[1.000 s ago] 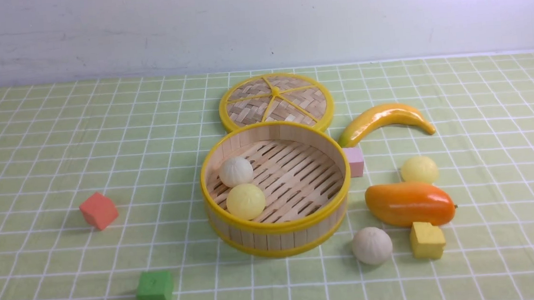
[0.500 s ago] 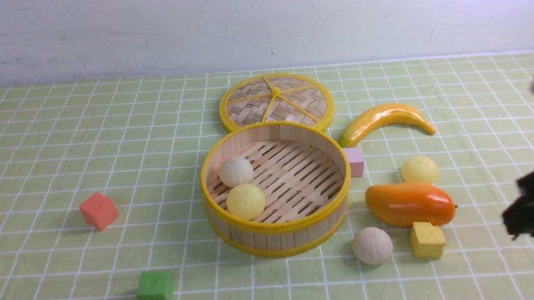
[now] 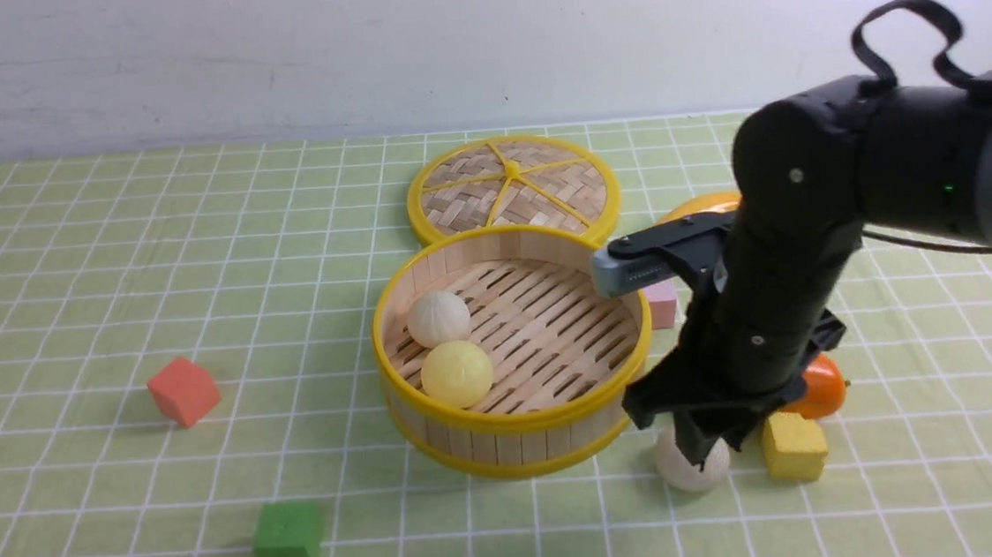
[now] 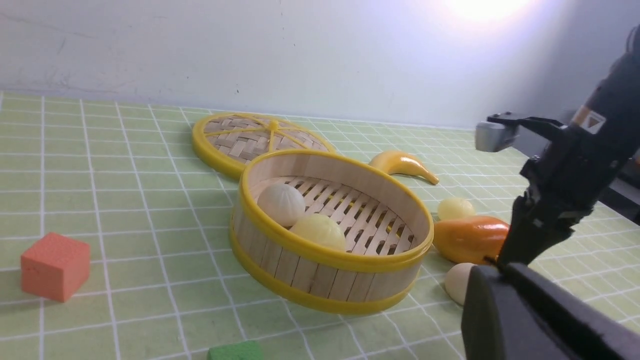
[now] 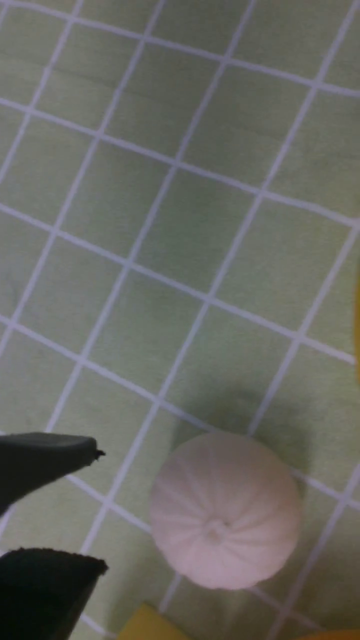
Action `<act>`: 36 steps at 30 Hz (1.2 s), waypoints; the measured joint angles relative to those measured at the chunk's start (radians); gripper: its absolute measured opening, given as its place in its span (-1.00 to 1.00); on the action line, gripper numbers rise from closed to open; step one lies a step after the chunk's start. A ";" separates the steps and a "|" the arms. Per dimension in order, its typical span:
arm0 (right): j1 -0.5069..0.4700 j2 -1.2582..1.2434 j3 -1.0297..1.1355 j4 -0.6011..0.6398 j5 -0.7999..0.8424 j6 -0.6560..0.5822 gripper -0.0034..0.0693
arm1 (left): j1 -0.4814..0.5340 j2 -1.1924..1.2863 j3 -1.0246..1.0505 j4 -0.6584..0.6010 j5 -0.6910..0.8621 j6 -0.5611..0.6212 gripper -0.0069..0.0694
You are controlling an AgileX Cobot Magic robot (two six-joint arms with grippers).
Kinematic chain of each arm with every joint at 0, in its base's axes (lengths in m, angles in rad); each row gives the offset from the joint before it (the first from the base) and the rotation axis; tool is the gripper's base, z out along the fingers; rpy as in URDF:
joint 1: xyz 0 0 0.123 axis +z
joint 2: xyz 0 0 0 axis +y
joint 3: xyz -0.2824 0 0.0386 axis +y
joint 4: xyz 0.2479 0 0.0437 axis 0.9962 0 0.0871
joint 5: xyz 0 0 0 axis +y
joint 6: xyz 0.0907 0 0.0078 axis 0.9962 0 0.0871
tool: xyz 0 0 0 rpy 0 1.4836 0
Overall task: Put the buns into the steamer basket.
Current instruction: Use the right arm to grab a steamed stuffed bun
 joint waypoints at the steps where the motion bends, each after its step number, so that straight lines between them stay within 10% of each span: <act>1: -0.003 0.024 -0.026 0.000 0.000 0.006 -0.14 | 0.000 0.000 0.000 0.000 0.000 0.000 -0.85; 29: -0.070 0.136 -0.050 0.049 -0.082 0.001 -0.14 | 0.000 0.000 0.000 0.000 0.000 0.000 -0.84; 36: -0.070 0.136 -0.050 0.039 -0.082 -0.011 -0.53 | 0.000 0.000 0.000 0.000 0.000 0.000 -0.82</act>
